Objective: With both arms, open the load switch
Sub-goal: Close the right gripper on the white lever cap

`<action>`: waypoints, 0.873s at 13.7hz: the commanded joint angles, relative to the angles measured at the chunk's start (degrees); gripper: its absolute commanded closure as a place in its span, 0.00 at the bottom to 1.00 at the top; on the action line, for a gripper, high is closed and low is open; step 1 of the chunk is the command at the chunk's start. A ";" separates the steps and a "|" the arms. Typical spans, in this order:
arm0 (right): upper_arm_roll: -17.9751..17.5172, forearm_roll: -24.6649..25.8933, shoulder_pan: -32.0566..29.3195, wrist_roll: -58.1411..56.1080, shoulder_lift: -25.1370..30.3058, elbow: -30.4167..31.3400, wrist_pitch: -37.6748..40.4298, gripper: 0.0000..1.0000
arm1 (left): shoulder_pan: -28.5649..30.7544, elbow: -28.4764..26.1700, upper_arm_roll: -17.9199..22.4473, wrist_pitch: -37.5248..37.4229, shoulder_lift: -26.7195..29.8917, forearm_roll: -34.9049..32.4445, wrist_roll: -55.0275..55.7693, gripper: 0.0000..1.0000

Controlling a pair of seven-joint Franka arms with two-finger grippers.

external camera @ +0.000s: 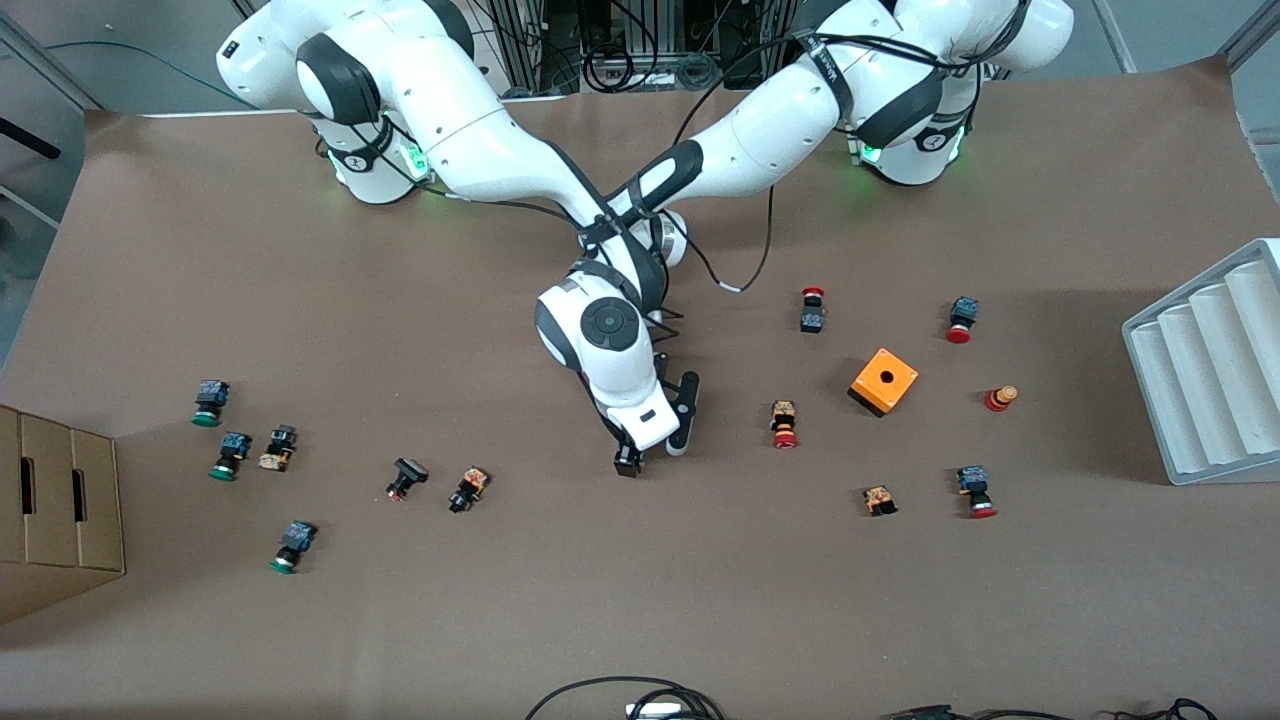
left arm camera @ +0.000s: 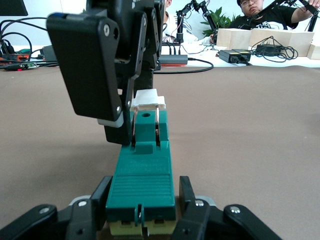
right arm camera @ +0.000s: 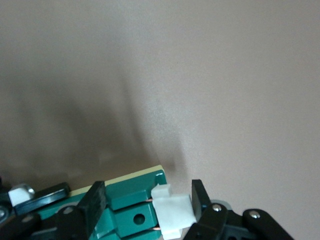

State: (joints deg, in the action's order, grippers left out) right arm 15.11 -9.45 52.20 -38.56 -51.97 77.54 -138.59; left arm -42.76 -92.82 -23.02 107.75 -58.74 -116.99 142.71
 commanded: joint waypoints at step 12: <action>1.24 0.84 0.18 -1.68 -0.06 -0.72 -0.63 0.26 | -0.83 1.07 0.61 -0.52 -1.11 -0.61 0.72 0.41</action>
State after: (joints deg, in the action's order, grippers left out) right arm 15.10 -9.44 52.25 -39.04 -51.82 77.49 -138.54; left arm -42.76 -92.82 -23.02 107.75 -58.74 -116.99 142.71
